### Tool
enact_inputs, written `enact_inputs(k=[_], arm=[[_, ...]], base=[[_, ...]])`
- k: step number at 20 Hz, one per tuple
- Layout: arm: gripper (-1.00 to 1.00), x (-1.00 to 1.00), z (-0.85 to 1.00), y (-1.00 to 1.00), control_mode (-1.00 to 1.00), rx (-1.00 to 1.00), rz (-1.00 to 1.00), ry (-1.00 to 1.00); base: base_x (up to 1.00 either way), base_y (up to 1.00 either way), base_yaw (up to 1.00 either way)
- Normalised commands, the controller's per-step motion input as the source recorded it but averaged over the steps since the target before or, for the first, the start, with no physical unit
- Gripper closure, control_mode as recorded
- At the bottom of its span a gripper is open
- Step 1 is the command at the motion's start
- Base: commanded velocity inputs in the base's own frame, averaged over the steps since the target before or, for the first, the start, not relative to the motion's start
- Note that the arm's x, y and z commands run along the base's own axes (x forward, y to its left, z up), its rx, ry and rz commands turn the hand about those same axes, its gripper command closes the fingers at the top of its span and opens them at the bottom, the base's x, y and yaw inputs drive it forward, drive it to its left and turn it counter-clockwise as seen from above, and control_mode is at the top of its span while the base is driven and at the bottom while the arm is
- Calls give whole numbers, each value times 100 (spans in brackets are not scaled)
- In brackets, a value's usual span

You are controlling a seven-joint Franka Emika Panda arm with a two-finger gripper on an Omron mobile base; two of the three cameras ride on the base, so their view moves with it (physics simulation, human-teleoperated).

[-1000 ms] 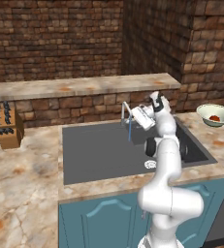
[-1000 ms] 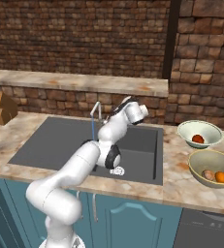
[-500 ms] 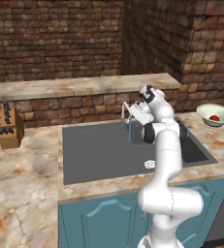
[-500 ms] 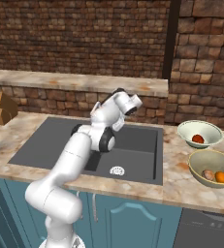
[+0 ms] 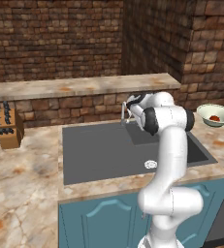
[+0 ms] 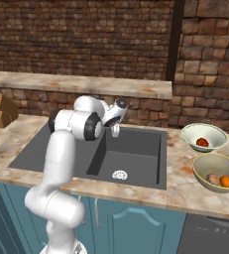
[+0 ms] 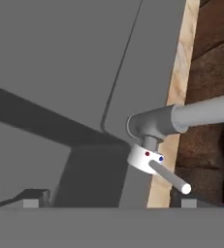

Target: Pick the tangerines from the sink and place them in one bowl. Place the tomato in the other bowl. Then turn off the sink faucet.

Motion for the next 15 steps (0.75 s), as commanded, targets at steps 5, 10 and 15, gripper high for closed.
enact_inputs(k=[5,10,15], arm=[[-100,-62,32,100,-100,-33,12,-14],[-100,-3,22,-14,-100,0,47,7],[-100,6,30,-81,-100,21,43,6]], base=[[0,0,0],[0,0,0],[0,0,0]])
